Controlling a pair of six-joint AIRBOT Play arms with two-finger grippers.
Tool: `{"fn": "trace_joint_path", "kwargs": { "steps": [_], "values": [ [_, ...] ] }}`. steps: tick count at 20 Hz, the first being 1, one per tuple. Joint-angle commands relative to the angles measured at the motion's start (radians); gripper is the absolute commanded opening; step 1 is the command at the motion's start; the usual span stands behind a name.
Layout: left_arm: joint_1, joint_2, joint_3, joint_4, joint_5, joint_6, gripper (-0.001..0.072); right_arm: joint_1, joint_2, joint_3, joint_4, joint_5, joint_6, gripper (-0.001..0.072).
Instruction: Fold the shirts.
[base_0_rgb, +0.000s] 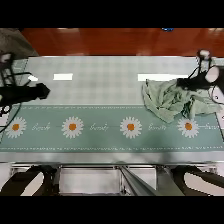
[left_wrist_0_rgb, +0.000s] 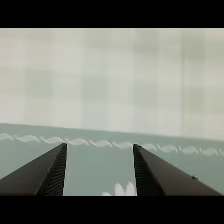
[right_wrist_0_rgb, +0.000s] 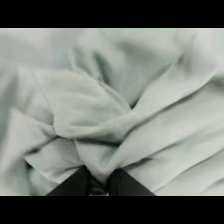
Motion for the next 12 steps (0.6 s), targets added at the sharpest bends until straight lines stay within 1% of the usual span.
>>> {"fn": "trace_joint_path", "kwargs": {
  "steps": [1, 3, 6, 9, 12],
  "values": [
    [0.083, 0.14, 0.039, -0.004, -0.005, -0.006, 0.0507, 0.021, 0.162, 0.172, 0.027, 0.038, -0.044, 0.0035],
    [0.083, 0.243, 0.039, -0.003, -0.006, -0.004, 0.0507, 0.039, 0.229, 0.298, 0.071, 0.074, -0.059, 0.0035],
    [0.083, 0.354, 0.039, -0.008, -0.035, -0.005, 0.0507, 0.143, 0.272, 0.484, 0.071, 0.095, -0.058, 0.0035],
    [0.077, 0.398, 0.037, -0.024, -0.126, -0.006, 0.0507, 0.303, 0.272, 0.638, 0.071, 0.099, -0.049, 0.0034],
    [0.06, 0.415, -0.016, -0.098, -0.116, -0.008, 0.0508, 0.477, 0.267, 0.687, 0.059, 0.101, -0.025, 0.0034]
  ]
}}
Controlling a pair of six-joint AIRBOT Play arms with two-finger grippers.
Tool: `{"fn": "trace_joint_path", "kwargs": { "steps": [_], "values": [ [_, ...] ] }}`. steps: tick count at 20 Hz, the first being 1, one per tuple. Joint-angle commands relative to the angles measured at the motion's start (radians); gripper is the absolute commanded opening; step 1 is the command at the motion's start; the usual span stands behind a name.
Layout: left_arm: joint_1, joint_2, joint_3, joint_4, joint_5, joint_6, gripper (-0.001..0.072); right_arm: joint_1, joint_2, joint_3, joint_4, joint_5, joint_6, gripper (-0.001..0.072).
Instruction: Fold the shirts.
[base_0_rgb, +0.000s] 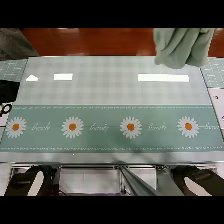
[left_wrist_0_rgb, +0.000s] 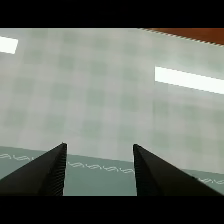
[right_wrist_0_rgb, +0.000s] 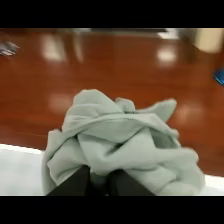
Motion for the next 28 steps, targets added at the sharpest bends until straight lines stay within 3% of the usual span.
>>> {"fn": "trace_joint_path", "kwargs": {
  "steps": [1, 5, 8, 14, 18, 19, 20, 21, 23, 25, 28],
  "values": [
    [-0.008, 0.031, -0.054, -0.104, -0.027, 0.0, 0.0507, 0.206, -0.002, 0.077, -0.013, 0.021, 0.035, 0.0034],
    [-0.008, 0.031, -0.154, -0.213, -0.057, 0.0, 0.0507, 0.481, -0.104, 0.055, -0.018, 0.089, 0.077, 0.0034],
    [-0.008, 0.031, -0.212, -0.219, -0.109, 0.003, 0.0507, 0.612, -0.231, -0.01, -0.041, 0.08, 0.173, 0.0035],
    [-0.008, 0.03, -0.294, -0.263, -0.165, 0.003, 0.0507, 0.621, -0.499, -0.131, -0.113, 0.048, 0.357, 0.0035],
    [-0.008, 0.03, -0.37, -0.278, -0.165, 0.004, 0.0508, 0.552, -0.631, -0.15, -0.119, 0.162, 0.372, 0.0036],
    [-0.008, 0.03, -0.386, -0.278, -0.164, 0.006, 0.0507, 0.533, -0.65, -0.15, -0.118, 0.205, 0.383, 0.007],
    [-0.008, 0.029, -0.403, -0.278, -0.156, 0.029, 0.0508, 0.513, -0.666, -0.15, -0.106, 0.249, 0.389, 0.0283],
    [-0.008, 0.029, -0.417, -0.278, -0.15, 0.084, 0.0508, 0.495, -0.671, -0.15, -0.098, 0.288, 0.328, 0.0406],
    [-0.008, 0.019, -0.421, -0.22, -0.136, 0.207, 0.0508, 0.449, -0.637, -0.15, -0.224, 0.406, 0.23, 0.0407],
    [-0.007, 0.001, -0.385, -0.074, -0.128, 0.121, 0.0508, 0.381, -0.558, -0.151, -0.381, 0.498, 0.19, 0.0407],
    [-0.008, -0.025, -0.365, 0.001, -0.135, 0.061, 0.0508, 0.195, -0.367, -0.288, -0.396, 0.472, 0.238, 0.0406]
  ]
}}
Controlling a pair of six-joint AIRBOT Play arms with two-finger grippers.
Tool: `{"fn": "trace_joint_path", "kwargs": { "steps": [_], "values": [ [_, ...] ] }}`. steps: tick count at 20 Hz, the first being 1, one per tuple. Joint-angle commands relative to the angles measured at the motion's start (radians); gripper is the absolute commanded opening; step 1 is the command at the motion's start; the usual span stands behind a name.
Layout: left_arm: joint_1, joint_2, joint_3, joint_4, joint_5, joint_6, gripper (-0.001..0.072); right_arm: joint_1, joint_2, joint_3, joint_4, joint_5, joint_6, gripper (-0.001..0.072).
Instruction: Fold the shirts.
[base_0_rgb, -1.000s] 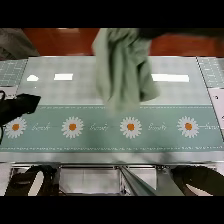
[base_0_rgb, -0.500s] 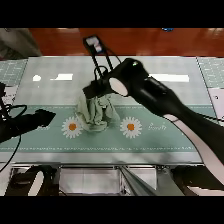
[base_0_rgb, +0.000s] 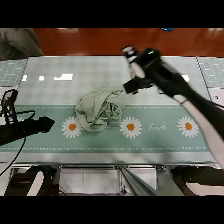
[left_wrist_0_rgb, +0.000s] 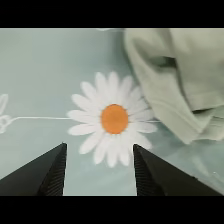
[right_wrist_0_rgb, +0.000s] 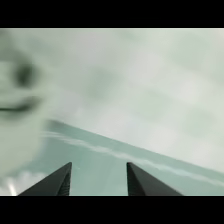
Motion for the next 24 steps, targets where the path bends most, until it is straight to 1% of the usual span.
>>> {"fn": "trace_joint_path", "kwargs": {
  "steps": [1, 2, 3, 4, 5, 6, 7, 8, 10, 12, 14, 19, 21, 22, 23, 24],
  "values": [
    [0.001, -0.044, -0.003, 0.074, 0.002, -0.06, 0.0507, -0.199, 0.201, -0.201, -0.054, -0.011, 0.045, 0.0406],
    [0.001, -0.079, -0.025, 0.023, 0.007, -0.058, 0.0507, -0.257, 0.272, -0.328, 0.012, -0.094, 0.082, 0.0406],
    [0.001, -0.135, -0.049, -0.057, 0.027, -0.045, 0.0507, -0.312, 0.346, -0.479, 0.137, -0.215, 0.09, 0.0406],
    [0.001, -0.212, -0.066, -0.15, 0.063, 0.008, 0.0507, -0.355, 0.406, -0.617, 0.267, -0.32, 0.076, 0.0406],
    [0.001, -0.296, -0.066, -0.232, 0.094, 0.081, 0.0507, -0.384, 0.457, -0.743, 0.389, -0.398, 0.04, 0.0406],
    [0.002, -0.392, -0.054, -0.317, 0.106, 0.188, 0.0507, -0.394, 0.491, -0.83, 0.462, -0.423, -0.013, 0.0406],
    [0.002, -0.481, -0.03, -0.364, 0.102, 0.243, 0.0507, -0.393, 0.516, -0.896, 0.509, -0.413, -0.057, 0.0406],
    [0.001, -0.57, 0.003, -0.397, 0.094, 0.246, 0.0507, -0.393, 0.534, -0.938, 0.545, -0.389, -0.079, 0.0406],
    [0.001, -0.703, 0.059, -0.482, 0.09, 0.254, 0.0507, -0.393, 0.563, -0.987, 0.577, -0.363, -0.113, 0.0406],
    [0.0, -0.805, 0.099, -0.612, 0.093, 0.331, 0.0507, -0.393, 0.571, -0.995, 0.594, -0.369, -0.157, 0.0406],
    [0.0, -0.872, 0.124, -0.692, 0.095, 0.364, 0.0507, -0.393, 0.571, -0.995, 0.639, -0.398, -0.182, 0.0405],
    [-0.008, -0.962, 0.158, -0.728, 0.111, 0.365, 0.0507, -0.393, 0.566, -0.995, 0.919, -0.505, -0.347, 0.0405],
    [-0.027, -0.983, 0.185, -0.725, 0.111, 0.365, 0.0501, -0.393, 0.539, -0.995, 0.967, -0.537, -0.36, 0.0405],
    [-0.035, -0.993, 0.203, -0.707, 0.111, 0.36, 0.0427, -0.391, 0.51, -0.995, 0.993, -0.545, -0.362, 0.0405],
    [-0.037, -0.999, 0.219, -0.668, 0.11, 0.331, 0.026, -0.38, 0.48, -0.995, 1.024, -0.556, -0.373, 0.0405],
    [-0.037, -0.999, 0.228, -0.632, 0.11, 0.332, 0.0025, -0.351, 0.443, -0.995, 1.066, -0.575, -0.391, 0.0405]
  ]
}}
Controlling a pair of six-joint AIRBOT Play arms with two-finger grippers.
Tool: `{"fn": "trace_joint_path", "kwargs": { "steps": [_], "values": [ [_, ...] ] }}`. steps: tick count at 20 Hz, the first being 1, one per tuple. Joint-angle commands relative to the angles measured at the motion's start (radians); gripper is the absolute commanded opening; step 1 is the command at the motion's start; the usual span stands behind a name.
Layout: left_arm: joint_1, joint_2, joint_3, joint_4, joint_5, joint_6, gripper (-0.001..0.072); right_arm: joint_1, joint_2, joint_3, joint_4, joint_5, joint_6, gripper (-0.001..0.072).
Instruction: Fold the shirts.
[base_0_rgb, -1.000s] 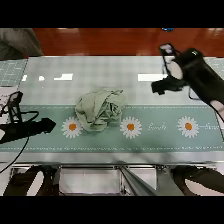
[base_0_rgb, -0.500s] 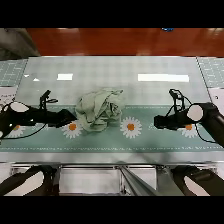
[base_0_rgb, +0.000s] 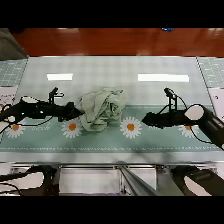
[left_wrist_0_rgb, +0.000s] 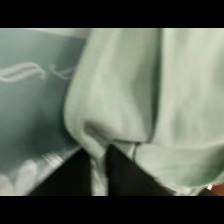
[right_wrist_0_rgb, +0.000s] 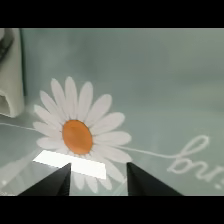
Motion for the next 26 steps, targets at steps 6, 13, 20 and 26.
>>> {"fn": "trace_joint_path", "kwargs": {
  "steps": [6, 13, 20, 26],
  "values": [
    [-0.008, -0.02, 0.061, 0.074, -0.014, -0.015, 0.0017, 0.209, -0.275, 0.074, 0.29, -0.179, -0.114, 0.0405],
    [-0.008, -0.014, 0.061, 0.074, -0.03, -0.005, 0.0017, 0.22, -0.47, 0.255, 0.377, -0.126, -0.162, 0.0404],
    [-0.008, -0.011, 0.061, 0.072, -0.033, -0.008, 0.0017, 0.258, -0.526, 0.27, 0.476, -0.168, -0.218, 0.0268],
    [0.068, 0.033, 0.15, 0.058, -0.182, -0.007, 0.0017, 0.267, -0.439, 0.272, 0.415, -0.15, -0.245, 0.0034]
  ]
}}
